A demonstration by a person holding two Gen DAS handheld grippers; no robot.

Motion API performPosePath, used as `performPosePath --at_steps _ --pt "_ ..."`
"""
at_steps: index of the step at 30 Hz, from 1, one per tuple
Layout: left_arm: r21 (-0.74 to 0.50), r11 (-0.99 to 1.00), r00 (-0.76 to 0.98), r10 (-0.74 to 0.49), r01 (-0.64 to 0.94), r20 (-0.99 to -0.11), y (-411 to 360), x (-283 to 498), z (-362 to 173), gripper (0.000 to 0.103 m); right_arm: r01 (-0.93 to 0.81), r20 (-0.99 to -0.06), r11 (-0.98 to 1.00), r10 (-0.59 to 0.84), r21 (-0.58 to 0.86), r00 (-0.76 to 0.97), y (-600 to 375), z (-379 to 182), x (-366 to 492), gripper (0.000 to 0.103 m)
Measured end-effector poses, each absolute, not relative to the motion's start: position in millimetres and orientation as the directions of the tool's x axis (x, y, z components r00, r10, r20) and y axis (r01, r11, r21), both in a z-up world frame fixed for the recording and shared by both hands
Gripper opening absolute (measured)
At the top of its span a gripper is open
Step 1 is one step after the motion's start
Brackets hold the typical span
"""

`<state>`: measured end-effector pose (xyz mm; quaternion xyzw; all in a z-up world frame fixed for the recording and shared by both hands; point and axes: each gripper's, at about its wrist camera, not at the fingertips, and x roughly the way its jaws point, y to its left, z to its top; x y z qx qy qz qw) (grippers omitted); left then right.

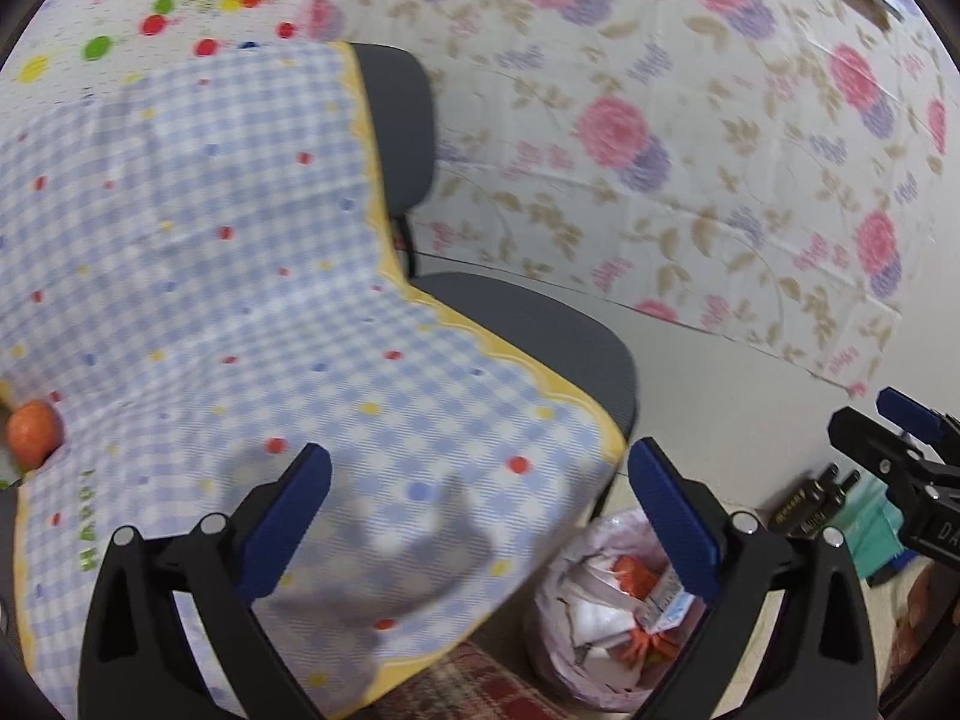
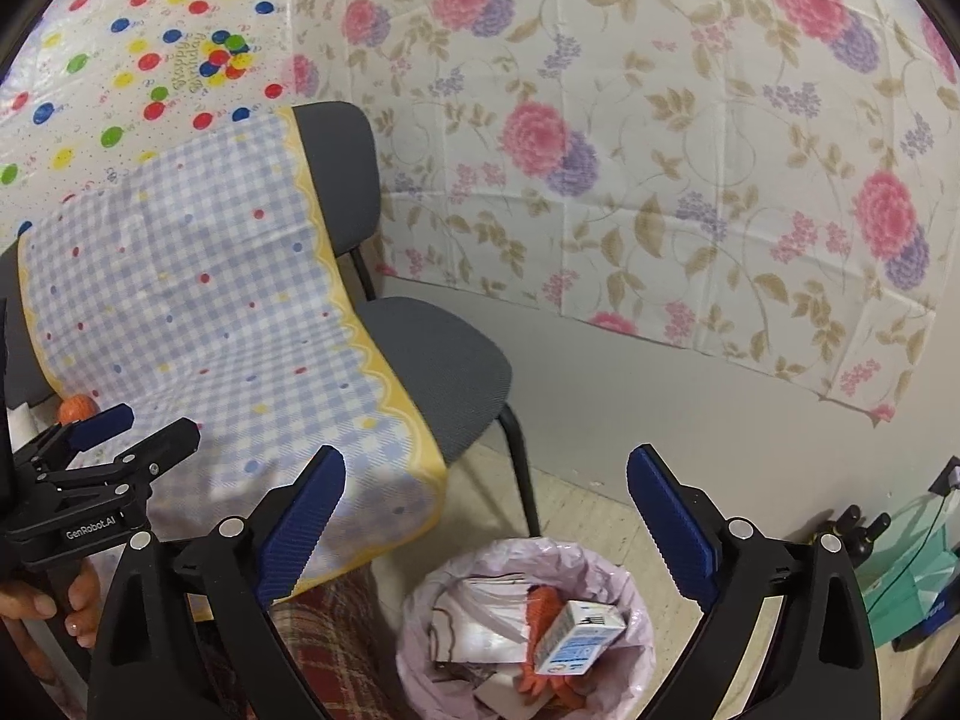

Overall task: Collect trash
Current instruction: 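Move both open tools back over the chair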

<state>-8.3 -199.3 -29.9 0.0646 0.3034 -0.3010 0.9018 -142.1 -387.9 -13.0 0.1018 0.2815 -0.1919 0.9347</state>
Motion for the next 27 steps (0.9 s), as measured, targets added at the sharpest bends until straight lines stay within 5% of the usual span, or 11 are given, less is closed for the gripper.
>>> performPosePath --at_steps 12,27 --pt "-0.081 0.892 0.693 -0.4 0.445 -0.599 -130 12 -14 0.096 0.321 -0.528 0.944 -0.231 0.083 0.817 -348 16 -105 0.096" --pt "-0.005 0.99 0.79 -0.113 0.138 -0.603 -24 29 3 0.096 0.07 -0.474 0.997 -0.046 0.033 0.879 -257 45 -48 0.096"
